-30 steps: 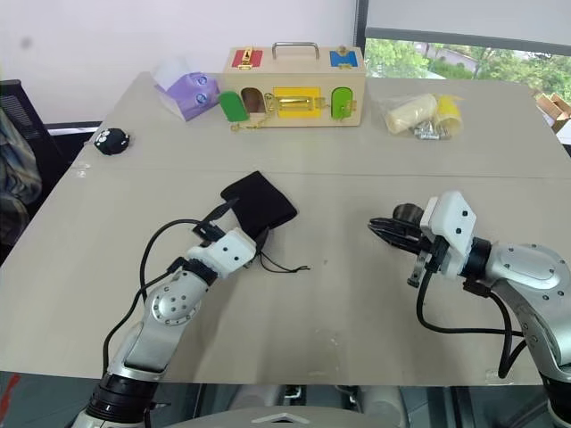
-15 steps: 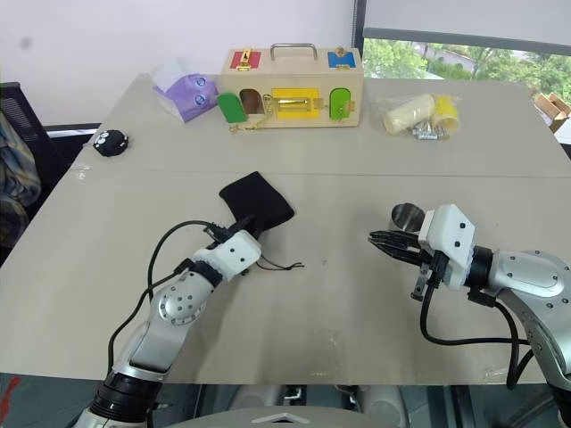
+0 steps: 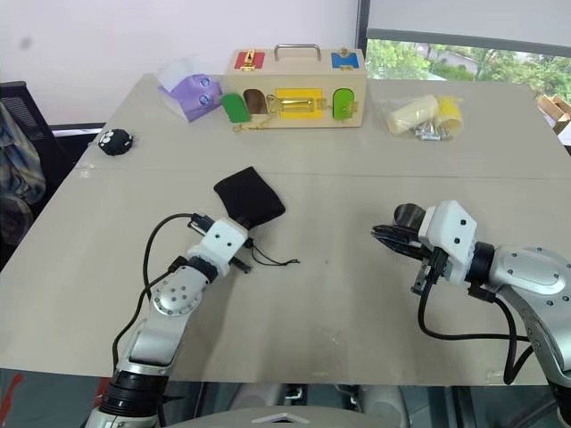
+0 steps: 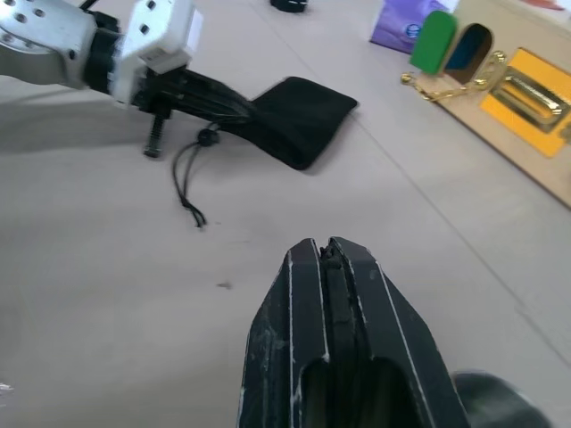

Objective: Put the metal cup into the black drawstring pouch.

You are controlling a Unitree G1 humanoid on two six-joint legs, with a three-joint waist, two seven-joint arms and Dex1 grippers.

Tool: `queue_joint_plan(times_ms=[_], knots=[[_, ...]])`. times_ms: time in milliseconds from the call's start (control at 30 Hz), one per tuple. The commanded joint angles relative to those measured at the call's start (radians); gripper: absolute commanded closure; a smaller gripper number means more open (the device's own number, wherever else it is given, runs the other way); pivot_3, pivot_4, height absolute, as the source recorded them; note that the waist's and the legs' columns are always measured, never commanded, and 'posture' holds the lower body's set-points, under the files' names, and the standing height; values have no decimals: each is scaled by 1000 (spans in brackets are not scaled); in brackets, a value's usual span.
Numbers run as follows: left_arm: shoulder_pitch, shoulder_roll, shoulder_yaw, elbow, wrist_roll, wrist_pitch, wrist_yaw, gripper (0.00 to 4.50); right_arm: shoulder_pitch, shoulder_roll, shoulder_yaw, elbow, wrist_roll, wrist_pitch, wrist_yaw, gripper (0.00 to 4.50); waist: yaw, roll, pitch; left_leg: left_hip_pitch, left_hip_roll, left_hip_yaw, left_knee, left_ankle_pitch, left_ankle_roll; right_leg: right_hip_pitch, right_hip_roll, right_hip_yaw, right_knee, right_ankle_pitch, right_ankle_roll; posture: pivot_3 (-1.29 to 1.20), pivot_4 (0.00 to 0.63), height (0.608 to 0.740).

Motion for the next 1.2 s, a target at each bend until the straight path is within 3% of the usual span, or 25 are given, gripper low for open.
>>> queue_joint_plan(times_ms=[33,333,500,767,833,967,1133,1200], knots=[[-46,-31,30,-77,-94,107,-29,4440,-49,-21,-31,39,-75,-17,-59,4500,-2,-1,1,0,0,0,0,0,0,0,0,0,0,0,0,0,150,740],[-202,-69,120,-167,-294,443,-45,4440,-97,-106,58,92,-194,5,-27,4500,-3,-4,2,-1,0,0,0,0,-1,0,2,0,0,0,0,0,150,740],[-260,-66,157,-184,-362,553,-27,4500,-95,-98,68,88,-156,47,-6,2454,-3,-5,3,-1,0,0,1,0,-1,0,3,0,0,0,0,0,150,740],[-297,-67,174,-214,-436,649,-6,4500,-67,-143,116,108,-229,67,6,2454,-2,-7,5,-1,0,0,1,1,-1,0,3,0,0,0,0,0,150,740],[-312,-79,189,-225,-467,694,4,4500,-68,-163,135,124,-270,48,7,2962,-3,-7,5,-1,0,0,1,1,-1,0,3,0,0,0,0,0,150,740],[-339,-100,232,-243,-528,797,32,4500,-63,-192,147,141,-315,17,22,4454,-3,-8,5,-1,0,0,1,1,-1,0,3,1,0,0,0,0,150,740],[-367,-113,286,-247,-598,891,57,4500,-62,-203,124,132,-331,6,30,4454,-3,-8,5,-1,0,0,1,1,-2,0,3,1,0,0,1,0,150,740],[-384,-130,307,-245,-630,923,65,4500,-95,-160,108,115,-293,28,7,4454,-2,-9,6,-1,0,0,1,1,-2,0,3,1,0,0,1,0,150,740]])
